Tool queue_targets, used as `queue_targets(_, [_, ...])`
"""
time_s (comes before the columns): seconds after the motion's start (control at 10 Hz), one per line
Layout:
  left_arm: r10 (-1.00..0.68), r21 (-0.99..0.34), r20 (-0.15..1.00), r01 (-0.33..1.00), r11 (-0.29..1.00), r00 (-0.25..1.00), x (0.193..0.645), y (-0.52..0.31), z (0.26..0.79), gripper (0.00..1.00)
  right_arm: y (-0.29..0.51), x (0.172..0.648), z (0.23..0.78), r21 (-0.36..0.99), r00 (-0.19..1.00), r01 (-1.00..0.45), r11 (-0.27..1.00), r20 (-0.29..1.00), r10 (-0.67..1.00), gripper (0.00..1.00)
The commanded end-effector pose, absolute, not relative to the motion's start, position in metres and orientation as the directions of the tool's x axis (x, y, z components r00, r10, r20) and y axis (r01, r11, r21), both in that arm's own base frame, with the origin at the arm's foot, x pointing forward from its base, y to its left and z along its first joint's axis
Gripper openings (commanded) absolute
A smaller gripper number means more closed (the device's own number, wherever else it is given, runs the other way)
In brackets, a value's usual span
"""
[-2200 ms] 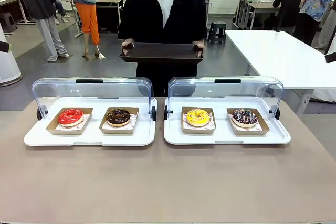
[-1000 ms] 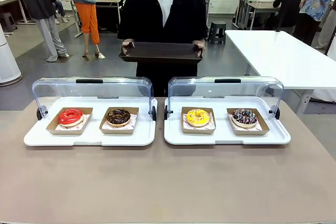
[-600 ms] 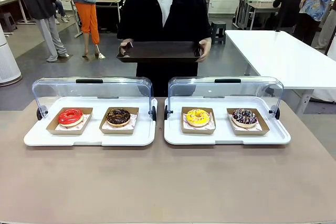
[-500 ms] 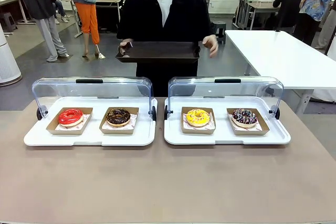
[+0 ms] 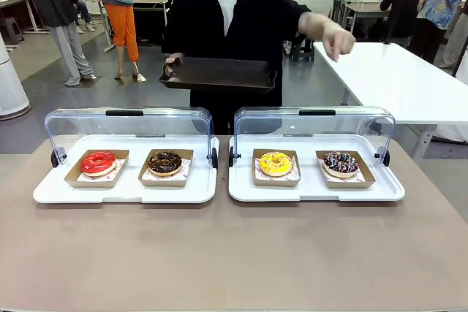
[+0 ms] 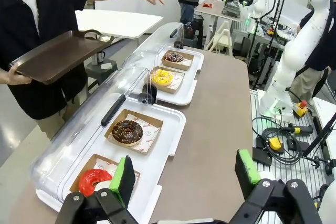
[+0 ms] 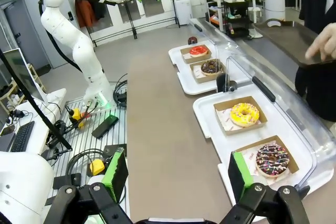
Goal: Provide the desired donut to the person.
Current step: Pick up and lift the Paper togo box containing the Donut pointed at by the person.
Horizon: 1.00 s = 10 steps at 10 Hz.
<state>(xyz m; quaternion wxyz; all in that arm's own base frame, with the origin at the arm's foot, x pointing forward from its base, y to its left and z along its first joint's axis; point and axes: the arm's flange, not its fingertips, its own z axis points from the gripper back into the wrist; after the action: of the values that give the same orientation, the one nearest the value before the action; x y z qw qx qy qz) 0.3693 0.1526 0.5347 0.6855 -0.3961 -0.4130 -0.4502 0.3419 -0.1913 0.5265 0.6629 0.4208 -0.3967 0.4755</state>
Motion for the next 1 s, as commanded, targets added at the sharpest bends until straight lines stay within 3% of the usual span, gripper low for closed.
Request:
queue_targets(0.0, [-0.272, -0.179, 0.925, 0.937, 0.299, 0.264, 0.3714, 0.1524, 0.5377, 1.0, -0.1911, 0.3425, 0.5263, 0.175, 0.224, -0.966, 0.189, 0.932, 0.286, 1.0])
queue_targets(0.9, [-0.272, -0.179, 0.925, 0.937, 0.299, 0.264, 0.3714, 0.1524, 0.5377, 1.0, -0.1911, 0.3425, 0.5263, 0.175, 0.224, -0.966, 0.189, 0.932, 0.286, 1.0])
